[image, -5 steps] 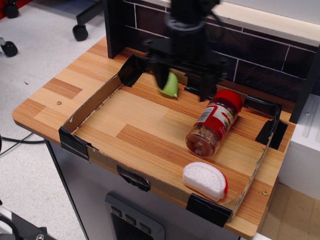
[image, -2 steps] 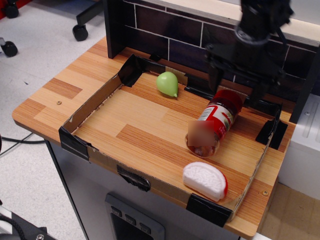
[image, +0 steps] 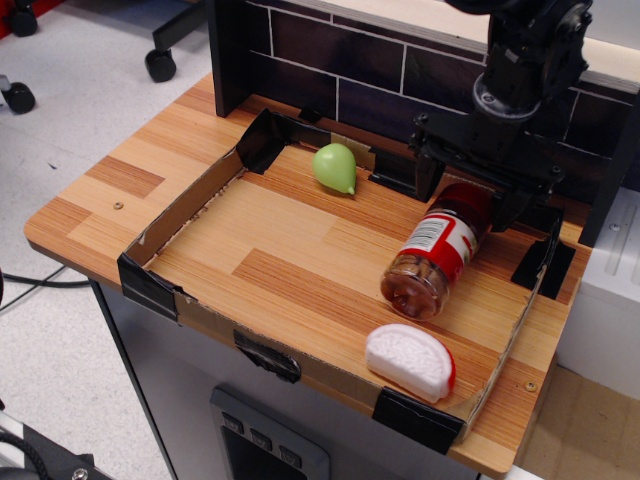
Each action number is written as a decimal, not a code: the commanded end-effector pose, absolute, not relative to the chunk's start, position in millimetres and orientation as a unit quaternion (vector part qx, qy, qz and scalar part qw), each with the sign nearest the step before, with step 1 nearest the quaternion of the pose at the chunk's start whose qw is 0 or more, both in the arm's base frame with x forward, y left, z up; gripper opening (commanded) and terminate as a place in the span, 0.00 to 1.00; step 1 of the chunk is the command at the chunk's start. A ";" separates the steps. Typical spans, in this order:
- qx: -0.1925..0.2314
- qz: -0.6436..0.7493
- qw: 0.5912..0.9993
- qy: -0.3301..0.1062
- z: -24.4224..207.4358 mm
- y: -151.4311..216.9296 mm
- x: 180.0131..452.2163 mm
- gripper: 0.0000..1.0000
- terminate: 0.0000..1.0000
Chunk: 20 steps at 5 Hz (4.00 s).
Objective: Upright basil bottle
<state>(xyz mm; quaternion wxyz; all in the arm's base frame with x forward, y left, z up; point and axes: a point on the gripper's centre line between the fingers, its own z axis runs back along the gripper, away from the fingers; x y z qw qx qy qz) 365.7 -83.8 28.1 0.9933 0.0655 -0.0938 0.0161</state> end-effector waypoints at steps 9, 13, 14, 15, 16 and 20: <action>0.018 -0.001 0.982 -0.186 115.2 -73.4 365.1 0.00 0.00; 0.012 -0.036 0.955 -0.296 110.0 -75.4 359.5 1.00 0.00; 0.012 -0.044 0.958 -0.284 112.0 -76.1 356.6 1.00 0.00; 0.001 -0.032 0.961 -0.273 121.4 -73.9 356.5 1.00 0.00; -0.010 -0.014 0.966 -0.259 139.9 -71.3 356.2 1.00 0.00; -0.037 0.016 0.970 -0.239 181.1 -65.0 360.5 1.00 0.00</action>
